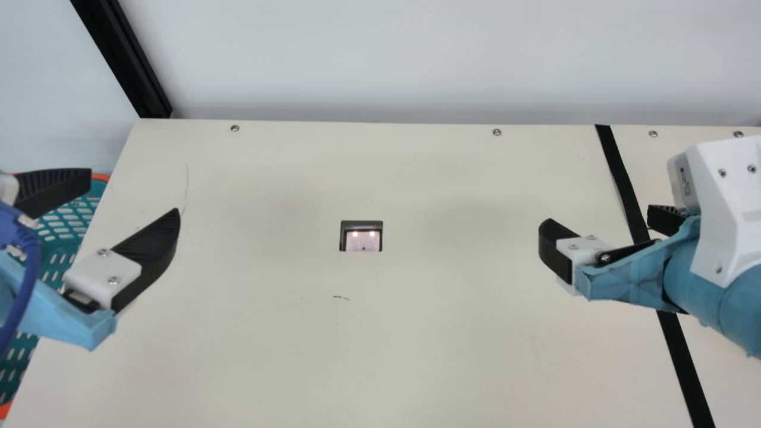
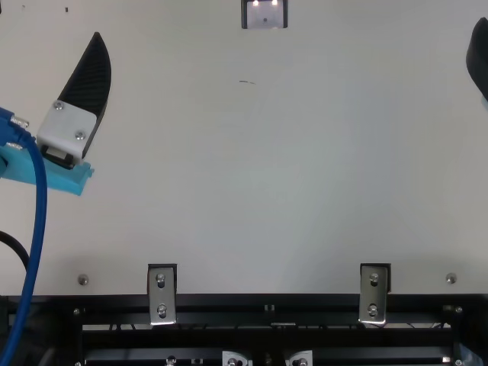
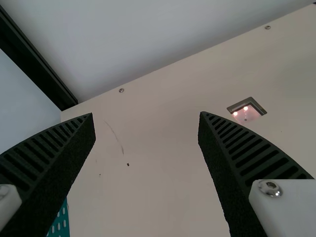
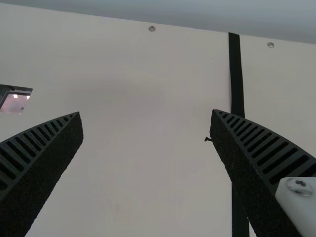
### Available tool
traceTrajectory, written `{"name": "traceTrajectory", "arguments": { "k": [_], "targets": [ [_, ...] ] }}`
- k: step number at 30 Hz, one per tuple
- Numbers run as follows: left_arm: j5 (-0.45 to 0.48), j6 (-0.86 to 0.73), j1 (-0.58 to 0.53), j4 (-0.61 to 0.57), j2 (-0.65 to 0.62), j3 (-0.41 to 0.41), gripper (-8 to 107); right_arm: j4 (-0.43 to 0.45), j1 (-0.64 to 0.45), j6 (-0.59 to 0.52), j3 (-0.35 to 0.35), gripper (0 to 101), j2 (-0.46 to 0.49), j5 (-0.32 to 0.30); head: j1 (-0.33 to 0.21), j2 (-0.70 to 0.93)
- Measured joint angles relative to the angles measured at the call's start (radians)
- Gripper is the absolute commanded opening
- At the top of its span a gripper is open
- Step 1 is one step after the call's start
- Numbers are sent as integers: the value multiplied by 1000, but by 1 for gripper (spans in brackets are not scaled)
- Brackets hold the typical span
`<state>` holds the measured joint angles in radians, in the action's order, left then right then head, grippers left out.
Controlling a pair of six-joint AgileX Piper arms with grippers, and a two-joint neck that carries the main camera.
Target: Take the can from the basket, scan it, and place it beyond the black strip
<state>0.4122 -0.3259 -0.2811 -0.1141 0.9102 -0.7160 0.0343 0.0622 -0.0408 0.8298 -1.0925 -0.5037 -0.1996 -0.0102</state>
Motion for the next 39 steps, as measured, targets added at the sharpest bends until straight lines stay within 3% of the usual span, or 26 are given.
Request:
{"name": "traceTrajectory", "arguments": {
  "k": [5,11,26,34,39],
  "targets": [
    [-9,34,-4,28,-18,2,90,-7,1,1,-5,101,9,7,0,0],
    [-42,89,46,69,-94,37,90,-55,12,1,-61,101,63,54,0,0],
    [-34,222,153,96,-354,149,90,-90,51,18,-299,101,294,176,0,0],
    [10,297,166,114,-485,228,90,-86,51,31,-401,101,456,185,0,0],
    [41,339,168,121,-557,285,90,-80,51,41,-446,101,561,158,0,0]
  ]
}}
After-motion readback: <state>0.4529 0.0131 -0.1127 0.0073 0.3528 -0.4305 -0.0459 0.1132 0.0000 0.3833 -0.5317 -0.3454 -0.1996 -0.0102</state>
